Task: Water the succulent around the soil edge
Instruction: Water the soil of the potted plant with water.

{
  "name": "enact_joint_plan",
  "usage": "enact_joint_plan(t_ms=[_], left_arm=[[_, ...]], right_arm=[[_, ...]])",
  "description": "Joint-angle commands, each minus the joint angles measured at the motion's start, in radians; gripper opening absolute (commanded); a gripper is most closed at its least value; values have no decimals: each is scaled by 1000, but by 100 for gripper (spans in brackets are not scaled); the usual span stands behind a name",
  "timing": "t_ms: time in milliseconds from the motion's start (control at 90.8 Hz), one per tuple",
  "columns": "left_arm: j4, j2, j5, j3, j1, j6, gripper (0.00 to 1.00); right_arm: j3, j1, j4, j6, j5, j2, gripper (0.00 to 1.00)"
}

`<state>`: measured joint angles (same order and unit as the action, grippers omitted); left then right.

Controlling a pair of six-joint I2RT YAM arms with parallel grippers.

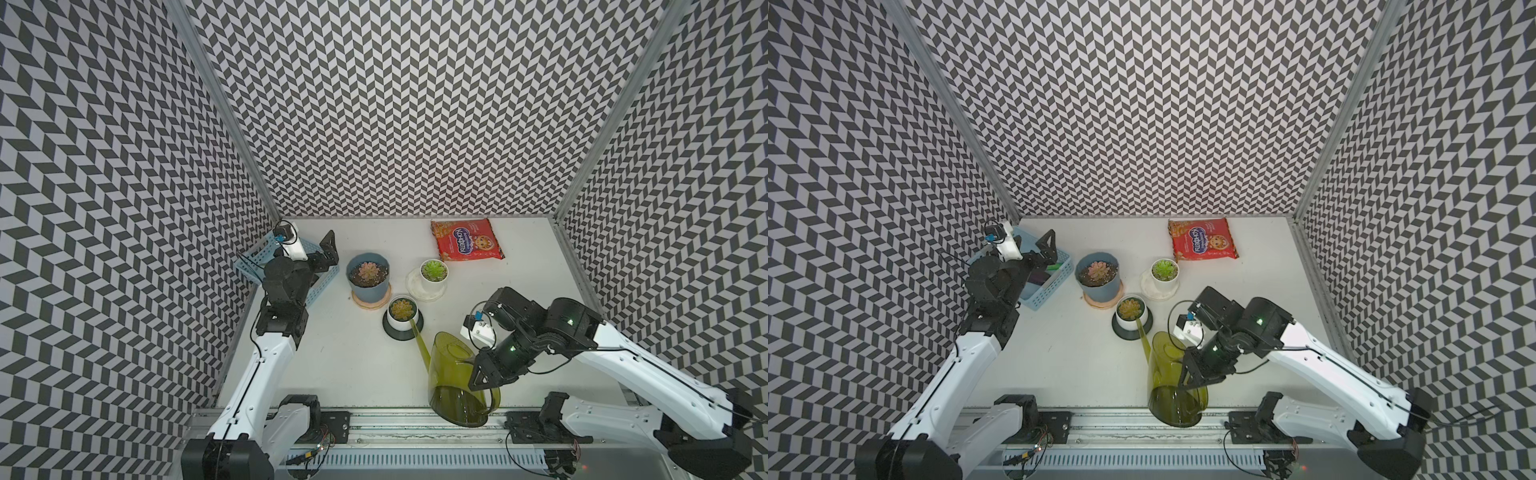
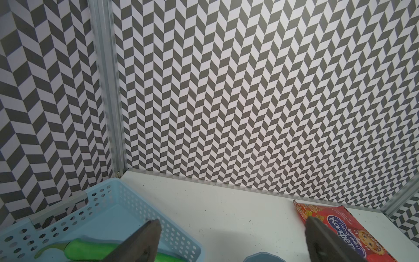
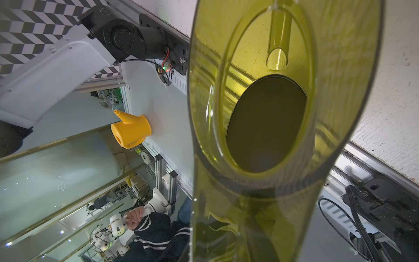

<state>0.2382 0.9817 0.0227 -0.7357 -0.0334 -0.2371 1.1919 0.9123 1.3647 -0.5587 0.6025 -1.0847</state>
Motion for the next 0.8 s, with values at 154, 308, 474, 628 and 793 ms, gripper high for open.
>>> enact_joint_plan(t_ms=[154, 308, 474, 628, 793], left_arm=[[18, -2, 2, 0, -5, 4, 100], [18, -2, 2, 1, -6, 6, 100], [19, 0, 2, 1, -6, 9, 100], [20, -1, 1, 1, -6, 13, 100], [19, 0, -4, 0, -6, 15, 100]], right_arm=[[-1, -25, -40, 20, -8, 18, 0], [4, -58, -38, 40, -10, 12, 0], [9, -93, -39, 67, -4, 1, 0], [22, -114, -38, 95, 1, -22, 0], [29, -131, -38, 122, 9, -45, 0]])
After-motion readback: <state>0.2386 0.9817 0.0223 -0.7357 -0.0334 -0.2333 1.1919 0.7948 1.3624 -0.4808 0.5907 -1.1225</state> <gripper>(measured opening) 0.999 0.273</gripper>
